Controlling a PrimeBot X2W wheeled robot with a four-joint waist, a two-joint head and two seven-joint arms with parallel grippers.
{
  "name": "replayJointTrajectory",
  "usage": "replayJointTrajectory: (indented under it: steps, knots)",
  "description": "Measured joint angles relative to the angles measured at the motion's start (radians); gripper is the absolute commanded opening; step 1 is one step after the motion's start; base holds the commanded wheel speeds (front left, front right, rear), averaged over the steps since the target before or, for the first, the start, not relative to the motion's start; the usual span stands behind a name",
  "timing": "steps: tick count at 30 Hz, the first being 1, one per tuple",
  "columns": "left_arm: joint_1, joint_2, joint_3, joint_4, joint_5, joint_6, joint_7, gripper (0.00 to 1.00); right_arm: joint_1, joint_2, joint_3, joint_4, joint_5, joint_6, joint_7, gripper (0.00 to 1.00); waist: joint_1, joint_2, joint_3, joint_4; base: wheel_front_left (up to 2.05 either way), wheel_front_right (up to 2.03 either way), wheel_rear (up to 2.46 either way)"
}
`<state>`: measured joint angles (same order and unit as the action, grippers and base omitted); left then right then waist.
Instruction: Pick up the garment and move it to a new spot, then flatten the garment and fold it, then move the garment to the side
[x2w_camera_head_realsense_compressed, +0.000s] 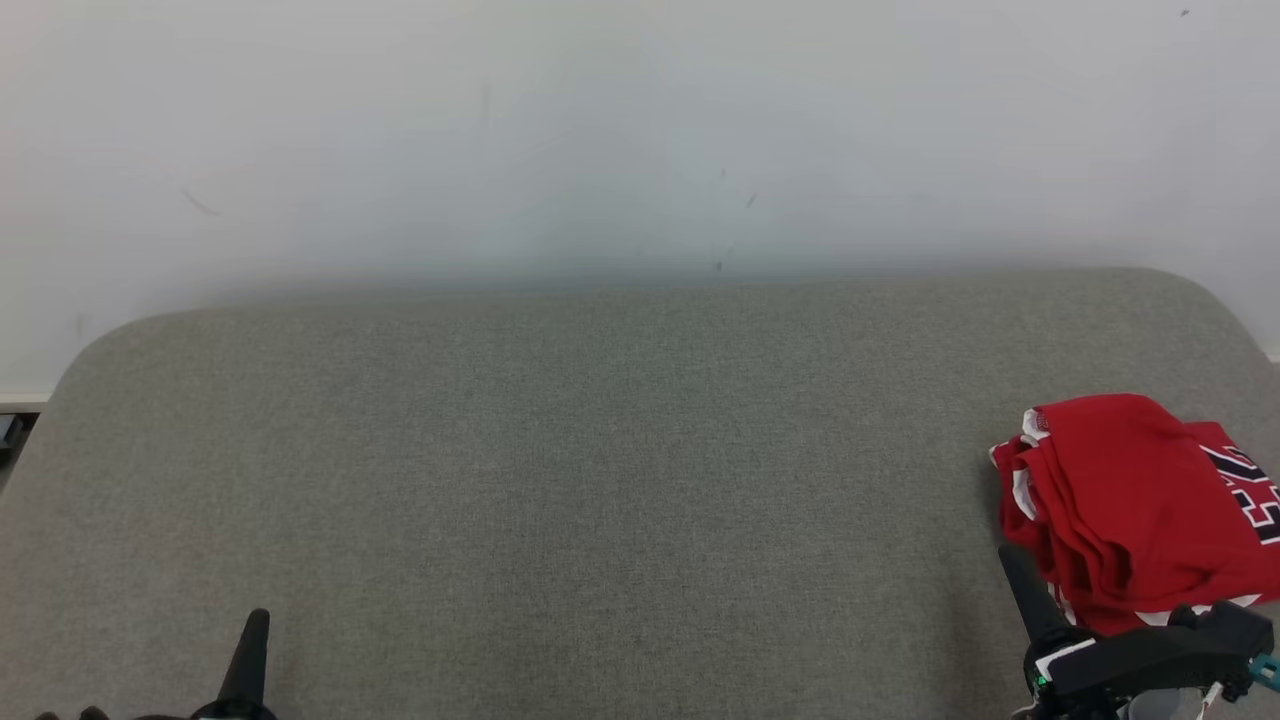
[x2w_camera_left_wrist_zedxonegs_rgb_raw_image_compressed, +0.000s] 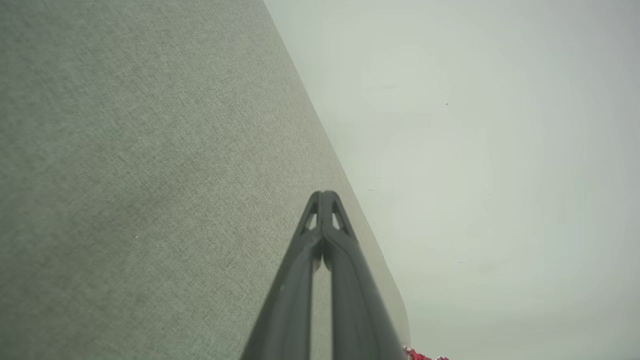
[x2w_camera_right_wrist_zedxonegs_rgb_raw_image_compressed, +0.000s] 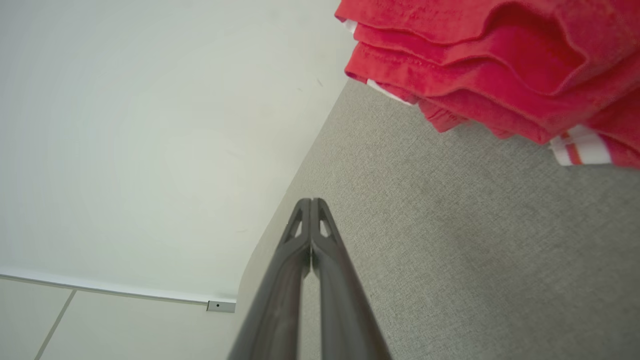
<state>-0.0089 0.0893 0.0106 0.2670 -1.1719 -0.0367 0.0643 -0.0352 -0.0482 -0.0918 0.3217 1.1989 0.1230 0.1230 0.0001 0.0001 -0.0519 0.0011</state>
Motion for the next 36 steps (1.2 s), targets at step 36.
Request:
replayJointTrajectory:
  steps: [36]
  knots:
    - [-0.067,-0.051,0.079,0.03,-0.422,-0.087,0.047,0.0,-0.041,0.002,-0.041,-0.022,0.402,0.0,-0.001,0.0,-0.0001,-0.0001,0.054,-0.001,0.0,0.0,0.0]
